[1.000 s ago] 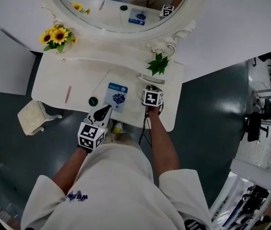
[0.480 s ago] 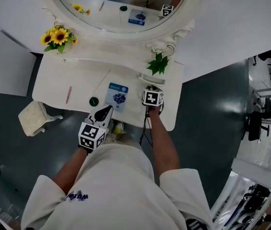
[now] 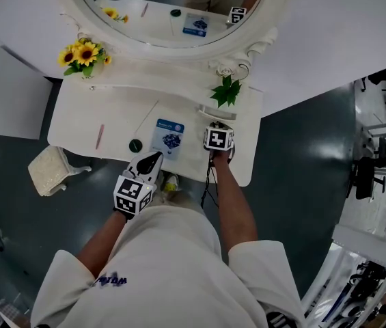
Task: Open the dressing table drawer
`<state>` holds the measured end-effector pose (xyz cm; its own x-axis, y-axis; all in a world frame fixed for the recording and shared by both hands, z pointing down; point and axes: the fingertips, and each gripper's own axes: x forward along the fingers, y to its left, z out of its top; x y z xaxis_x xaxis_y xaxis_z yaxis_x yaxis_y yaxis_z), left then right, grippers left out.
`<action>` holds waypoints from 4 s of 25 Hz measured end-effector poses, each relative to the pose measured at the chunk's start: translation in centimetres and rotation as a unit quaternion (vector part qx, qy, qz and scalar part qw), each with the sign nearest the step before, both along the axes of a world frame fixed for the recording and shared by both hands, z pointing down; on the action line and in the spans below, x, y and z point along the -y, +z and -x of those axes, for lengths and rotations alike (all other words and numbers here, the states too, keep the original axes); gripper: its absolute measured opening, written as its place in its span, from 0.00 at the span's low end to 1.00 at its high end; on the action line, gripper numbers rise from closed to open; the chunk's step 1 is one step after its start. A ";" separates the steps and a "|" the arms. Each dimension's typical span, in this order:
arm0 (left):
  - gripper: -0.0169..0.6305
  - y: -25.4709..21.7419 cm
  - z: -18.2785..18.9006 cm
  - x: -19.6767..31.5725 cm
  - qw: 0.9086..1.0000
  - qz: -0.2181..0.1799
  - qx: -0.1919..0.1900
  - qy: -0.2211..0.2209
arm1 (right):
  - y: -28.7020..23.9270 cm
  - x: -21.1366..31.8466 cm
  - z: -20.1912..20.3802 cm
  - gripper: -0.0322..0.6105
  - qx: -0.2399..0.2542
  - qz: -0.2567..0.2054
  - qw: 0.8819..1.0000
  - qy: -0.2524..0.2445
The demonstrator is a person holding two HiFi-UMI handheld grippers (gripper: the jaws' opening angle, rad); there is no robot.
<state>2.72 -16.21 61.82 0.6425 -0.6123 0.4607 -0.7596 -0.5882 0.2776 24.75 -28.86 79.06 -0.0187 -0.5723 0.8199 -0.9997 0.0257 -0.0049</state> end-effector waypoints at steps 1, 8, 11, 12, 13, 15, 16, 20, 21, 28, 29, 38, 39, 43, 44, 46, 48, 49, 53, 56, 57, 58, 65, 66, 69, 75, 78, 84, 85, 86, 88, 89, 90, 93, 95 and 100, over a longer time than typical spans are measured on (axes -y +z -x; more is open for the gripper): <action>0.04 0.0 0.0 0.0 1.000 0.000 0.000 0.000 | 0.0 0.0 0.0 0.21 -0.001 0.001 1.000 0.001; 0.04 0.1 0.3 -0.1 1.000 0.002 -0.003 -0.001 | -0.6 -0.1 0.7 0.21 0.013 0.000 1.000 0.004; 0.04 0.2 0.3 -0.3 1.000 0.003 -0.005 -0.001 | -0.6 -0.5 0.9 0.21 0.012 -0.006 1.000 0.006; 0.04 0.2 0.3 -0.4 1.000 0.004 -0.005 0.000 | -0.3 -0.6 0.7 0.21 0.007 -0.007 1.000 0.006; 0.04 0.2 0.3 -0.4 1.000 0.004 -0.005 0.001 | 0.1 -0.6 0.4 0.21 0.001 -0.007 1.000 0.007; 0.04 0.2 0.4 -0.6 1.000 0.003 -0.006 0.002 | 0.5 -0.5 0.1 0.21 -0.006 -0.008 1.000 0.006; 0.04 0.2 0.4 -0.6 1.000 0.003 -0.007 0.002 | 0.4 -0.4 0.1 0.21 -0.005 -0.010 1.000 0.005; 0.04 0.3 0.7 -0.9 1.000 0.005 -0.006 0.000 | -0.4 -0.7 0.8 0.21 0.006 -0.007 1.000 0.007; 0.04 0.3 0.8 -0.9 1.000 0.005 -0.006 -0.001 | 0.0 -0.8 0.6 0.21 0.002 -0.008 1.000 0.007; 0.04 0.3 1.0 -1.0 1.000 0.003 -0.009 -0.003 | 0.5 -1.3 0.4 0.21 -0.006 -0.001 1.000 0.007; 0.04 0.3 1.0 -1.0 1.000 0.004 -0.011 -0.003 | 0.5 -1.3 0.5 0.21 -0.006 -0.002 1.000 0.007; 0.04 0.0 1.1 -1.0 1.000 0.002 -0.018 -0.008 | 0.6 -1.8 0.6 0.21 -0.005 -0.001 1.000 0.006; 0.04 -0.1 1.2 -1.0 1.000 0.002 -0.020 -0.010 | 0.6 -1.8 0.5 0.21 -0.006 -0.001 1.000 0.006; 0.04 -0.3 1.5 -1.1 1.000 0.001 -0.021 -0.011 | 0.5 -2.0 0.5 0.21 -0.009 -0.004 1.000 0.012; 0.04 -0.4 1.5 -1.0 1.000 0.001 -0.021 -0.011 | 0.5 -2.1 0.6 0.21 -0.008 -0.004 1.000 0.013; 0.04 -0.5 1.6 -1.0 1.000 0.000 -0.021 -0.011 | 0.5 -2.2 0.7 0.21 -0.006 0.000 1.000 0.012; 0.04 -0.5 1.6 -1.1 1.000 0.000 -0.020 -0.010 | 0.5 -2.2 0.7 0.21 -0.005 -0.001 1.000 0.012; 0.04 -0.5 1.5 -1.0 1.000 0.000 -0.021 -0.010 | 0.5 -2.2 0.7 0.21 -0.005 -0.002 1.000 0.013; 0.04 -0.5 1.5 -1.1 1.000 0.001 -0.023 -0.008 | 0.6 -2.4 0.8 0.21 -0.004 -0.002 1.000 0.016; 0.04 -0.6 1.5 -1.1 1.000 0.001 -0.024 -0.007 | 0.2 -2.7 0.7 0.21 -0.008 -0.001 1.000 0.018; 0.04 -0.6 1.6 -1.1 1.000 0.001 -0.024 -0.007 | 0.1 -2.7 0.7 0.21 -0.010 0.001 1.000 0.019; 0.04 -0.6 1.7 -1.0 1.000 0.001 -0.024 -0.008 | 0.1 -2.8 0.7 0.21 -0.011 0.003 1.000 0.020; 0.04 -0.5 2.0 -1.3 1.000 0.003 -0.027 -0.010 | 0.6 -3.1 1.1 0.21 -0.004 0.008 1.000 0.016; 0.04 -0.5 2.1 -1.4 1.000 0.003 -0.027 -0.010 | 0.7 -3.2 1.1 0.21 -0.003 0.009 1.000 0.016; 0.04 -0.5 2.3 -1.4 1.000 0.002 -0.027 -0.011 | 0.4 -3.4 1.4 0.21 0.003 0.011 1.000 0.018; 0.04 -0.6 2.6 -1.7 0.999 0.003 -0.029 -0.015 | 0.6 -3.6 1.2 0.21 -0.004 0.009 1.000 0.012; 0.04 -0.5 2.6 -1.8 0.999 0.005 -0.029 -0.014 | 0.5 -3.7 1.3 0.21 -0.004 0.009 1.000 0.013; 0.04 -0.4 2.5 -2.0 0.999 0.002 -0.031 -0.013 | 0.5 -4.0 1.3 0.21 -0.007 0.009 1.000 0.015; 0.04 -0.5 2.6 -2.0 0.999 0.002 -0.031 -0.013 | 0.5 -4.0 1.3 0.21 -0.005 0.008 1.000 0.014; 0.04 -0.5 2.6 -1.9 0.999 0.002 -0.031 -0.013 | 0.6 -4.0 1.3 0.21 -0.005 0.009 1.000 0.014; 0.04 -0.6 2.7 -2.0 0.999 0.002 -0.031 -0.014 | 0.5 -4.0 1.4 0.21 -0.004 0.010 1.000 0.014; 0.04 -0.7 2.8 -2.0 0.999 0.002 -0.030 -0.015 | 0.5 -4.0 1.4 0.21 -0.004 0.009 1.000 0.014; 0.04 -0.7 2.8 -2.1 0.999 0.003 -0.030 -0.015 | 0.5 -4.0 1.4 0.21 -0.004 0.007 1.000 0.014; 0.04 -0.7 2.7 -2.0 0.999 0.000 -0.030 -0.015 | 0.6 -4.0 1.4 0.21 -0.003 0.007 1.000 0.014; 0.04 -0.7 2.6 -2.0 0.999 -0.001 -0.031 -0.014 | 0.7 -4.1 1.4 0.21 -0.002 0.008 1.000 0.012; 0.04 -0.7 2.4 -2.3 0.999 0.000 -0.031 -0.012 | 0.3 -4.6 1.4 0.21 -0.005 0.011 1.000 0.016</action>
<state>0.29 -13.92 61.08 0.6550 -0.6281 0.4199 -0.7548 -0.5701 0.3245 23.33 -24.28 79.38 0.0074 -0.5548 0.8320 -1.0000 -0.0056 0.0051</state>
